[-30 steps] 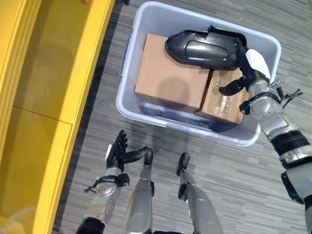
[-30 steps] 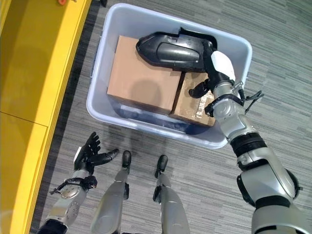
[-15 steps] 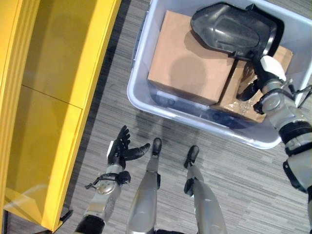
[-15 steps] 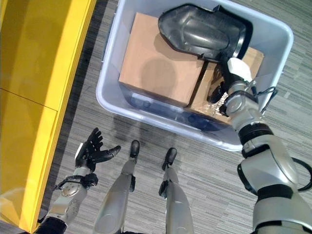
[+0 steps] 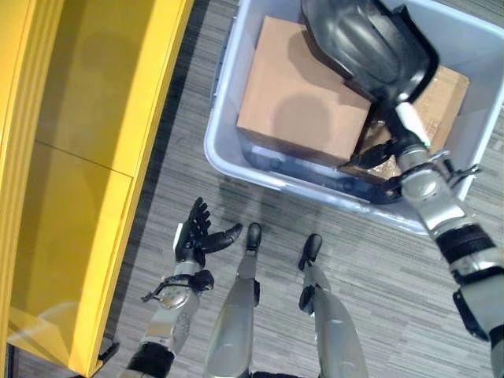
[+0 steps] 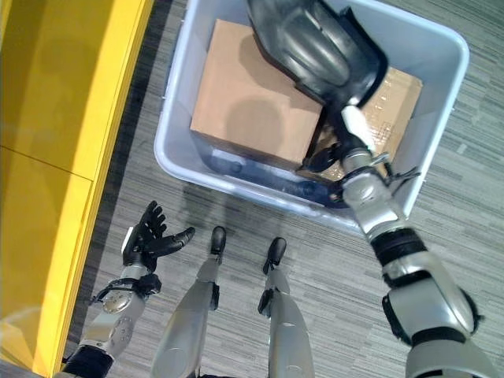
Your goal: Move parts from the plastic box to the shelf.
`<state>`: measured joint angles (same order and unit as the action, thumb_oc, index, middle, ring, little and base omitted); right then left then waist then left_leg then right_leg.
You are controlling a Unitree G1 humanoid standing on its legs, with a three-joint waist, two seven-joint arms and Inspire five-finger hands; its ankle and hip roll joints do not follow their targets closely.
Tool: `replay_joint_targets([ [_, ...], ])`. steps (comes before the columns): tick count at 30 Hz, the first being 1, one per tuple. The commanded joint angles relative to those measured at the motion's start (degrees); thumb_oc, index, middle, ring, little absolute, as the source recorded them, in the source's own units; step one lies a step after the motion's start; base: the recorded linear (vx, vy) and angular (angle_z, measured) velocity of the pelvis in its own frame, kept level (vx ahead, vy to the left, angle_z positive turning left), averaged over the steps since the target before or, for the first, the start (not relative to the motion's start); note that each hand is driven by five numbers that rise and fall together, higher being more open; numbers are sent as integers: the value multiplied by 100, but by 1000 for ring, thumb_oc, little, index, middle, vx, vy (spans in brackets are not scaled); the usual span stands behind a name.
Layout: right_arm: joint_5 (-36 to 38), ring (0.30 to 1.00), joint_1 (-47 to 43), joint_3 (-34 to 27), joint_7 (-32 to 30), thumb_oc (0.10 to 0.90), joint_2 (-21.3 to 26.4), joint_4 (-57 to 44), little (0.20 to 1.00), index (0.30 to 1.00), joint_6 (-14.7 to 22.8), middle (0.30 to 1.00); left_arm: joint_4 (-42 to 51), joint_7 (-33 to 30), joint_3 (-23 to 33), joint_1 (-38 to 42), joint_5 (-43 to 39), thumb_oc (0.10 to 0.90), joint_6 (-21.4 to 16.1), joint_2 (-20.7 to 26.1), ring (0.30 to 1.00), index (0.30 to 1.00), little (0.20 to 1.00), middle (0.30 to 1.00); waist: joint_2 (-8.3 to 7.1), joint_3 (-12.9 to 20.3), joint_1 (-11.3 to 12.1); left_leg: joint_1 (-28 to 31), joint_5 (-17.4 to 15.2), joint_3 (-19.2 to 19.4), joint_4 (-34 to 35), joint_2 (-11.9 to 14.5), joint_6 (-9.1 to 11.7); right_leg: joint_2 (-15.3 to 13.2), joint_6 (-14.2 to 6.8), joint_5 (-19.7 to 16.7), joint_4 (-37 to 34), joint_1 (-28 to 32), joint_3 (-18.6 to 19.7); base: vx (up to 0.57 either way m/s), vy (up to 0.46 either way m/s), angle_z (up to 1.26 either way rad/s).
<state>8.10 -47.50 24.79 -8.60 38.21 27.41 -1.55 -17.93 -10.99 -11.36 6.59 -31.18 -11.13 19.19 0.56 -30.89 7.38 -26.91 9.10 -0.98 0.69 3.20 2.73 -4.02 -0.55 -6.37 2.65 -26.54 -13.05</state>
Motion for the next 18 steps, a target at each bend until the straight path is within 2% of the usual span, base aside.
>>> replay_joint_targets([
  [1,1639,1000,-102,327,562,900,-472,-592,1000,1000,692,1000,477,-146,130,-410,14,900,-159,246,1000,1000,1000,1000,-436,110,14,116,-287,-21,-363,373,259,-1143,-916,-122,72,617,269,0,0,0],
  [2,2101,1000,24,360,627,900,-598,-833,1000,1000,696,1000,450,-162,140,-411,17,900,-123,252,1000,1000,1000,1000,-477,110,1,141,-289,-9,-358,379,263,-1140,-915,-127,73,624,276,0,0,0],
  [3,2102,1000,15,355,626,900,-594,-836,1000,1000,694,1000,450,-162,142,-399,17,900,-122,254,1000,1000,1000,1000,-481,110,-2,118,-269,-12,-357,373,260,-1145,-915,-144,69,605,277,0,0,0],
  [4,2879,1000,226,586,915,900,-643,-1310,1000,1000,641,1000,477,-172,168,-451,20,900,-50,305,1000,1000,1000,1000,-555,110,-14,181,-271,-4,-349,384,273,-1149,-909,-144,60,658,288,10,-6,-5],
  [5,3248,1000,317,659,975,900,-652,-1495,1000,1000,597,1000,510,-164,172,-499,13,900,-6,336,1000,1000,1000,1000,-586,110,-5,204,-276,-9,-356,388,276,-1149,-907,-137,60,694,283,19,-10,-6],
  [10,4703,1000,357,972,1189,900,-667,-2184,1000,1000,525,1000,698,-141,179,-666,0,900,71,484,1000,1000,1000,1000,-630,110,61,302,-285,-61,-380,368,284,-1189,-926,-144,51,857,209,5,-5,2],
  [11,4706,1000,358,973,1188,900,-666,-2186,1000,1000,524,1000,700,-142,179,-669,0,900,72,485,1000,1000,1000,1000,-630,110,60,305,-285,-61,-378,368,284,-1189,-926,-144,49,861,208,-7,6,10],
  [14,5332,1000,330,1067,1229,900,-716,-2539,1000,1000,527,1000,704,-171,190,-699,-26,900,109,518,1000,1000,1000,1000,-646,110,110,377,-274,-74,-374,353,294,-1208,-926,-160,26,962,159,-9,13,7],
  [18,5630,1000,275,1027,1172,900,-640,-2859,1000,1000,646,1000,768,-194,174,-746,-63,900,115,544,1000,1000,1000,1000,-670,110,123,466,-275,-60,-355,348,299,-1212,-928,-162,1,1045,162,-7,10,6],
])
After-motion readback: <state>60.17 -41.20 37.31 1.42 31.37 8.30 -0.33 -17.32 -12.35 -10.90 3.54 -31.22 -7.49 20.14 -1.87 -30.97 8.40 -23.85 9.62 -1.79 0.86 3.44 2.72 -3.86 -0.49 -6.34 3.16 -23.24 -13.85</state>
